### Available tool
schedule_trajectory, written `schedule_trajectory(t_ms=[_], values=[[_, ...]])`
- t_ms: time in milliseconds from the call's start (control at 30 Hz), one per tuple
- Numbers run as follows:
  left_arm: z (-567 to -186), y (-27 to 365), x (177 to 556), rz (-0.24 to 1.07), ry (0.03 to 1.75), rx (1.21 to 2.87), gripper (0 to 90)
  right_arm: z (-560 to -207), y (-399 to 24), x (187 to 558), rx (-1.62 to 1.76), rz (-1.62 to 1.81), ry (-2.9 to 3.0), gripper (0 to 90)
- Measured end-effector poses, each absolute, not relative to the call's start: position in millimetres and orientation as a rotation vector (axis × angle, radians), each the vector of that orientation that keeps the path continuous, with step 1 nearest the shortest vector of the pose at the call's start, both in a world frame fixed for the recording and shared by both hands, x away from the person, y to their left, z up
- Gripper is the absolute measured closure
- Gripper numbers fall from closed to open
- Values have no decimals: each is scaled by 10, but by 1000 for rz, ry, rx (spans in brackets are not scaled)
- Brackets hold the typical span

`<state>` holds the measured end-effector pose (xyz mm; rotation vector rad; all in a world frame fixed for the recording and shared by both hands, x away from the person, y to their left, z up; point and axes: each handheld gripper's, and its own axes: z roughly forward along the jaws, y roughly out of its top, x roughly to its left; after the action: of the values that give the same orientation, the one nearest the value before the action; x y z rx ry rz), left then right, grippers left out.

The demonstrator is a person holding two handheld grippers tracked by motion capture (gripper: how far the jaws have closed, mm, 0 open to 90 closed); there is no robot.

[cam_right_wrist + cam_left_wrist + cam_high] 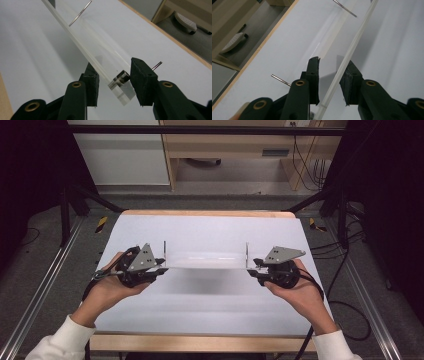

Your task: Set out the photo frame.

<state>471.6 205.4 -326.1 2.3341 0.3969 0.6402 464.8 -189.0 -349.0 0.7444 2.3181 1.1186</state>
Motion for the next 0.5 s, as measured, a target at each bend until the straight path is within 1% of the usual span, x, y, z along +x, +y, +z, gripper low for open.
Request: schedule_trajectory(t_ms=[100,367,400,500], values=[[-3214,2060,4781,623,397,2336,695,-3463,-1897,4684,762,1150,2292,571],[-3112,2069,4928,587,383,2354,695,-3524,-1887,4681,764,1155,2142,459],[-3101,2070,4945,584,384,2354,695,-3525,-1888,4685,764,1164,2131,462],[-3066,2071,4998,583,377,2359,695,-3509,-1901,4715,762,1196,2106,522]])
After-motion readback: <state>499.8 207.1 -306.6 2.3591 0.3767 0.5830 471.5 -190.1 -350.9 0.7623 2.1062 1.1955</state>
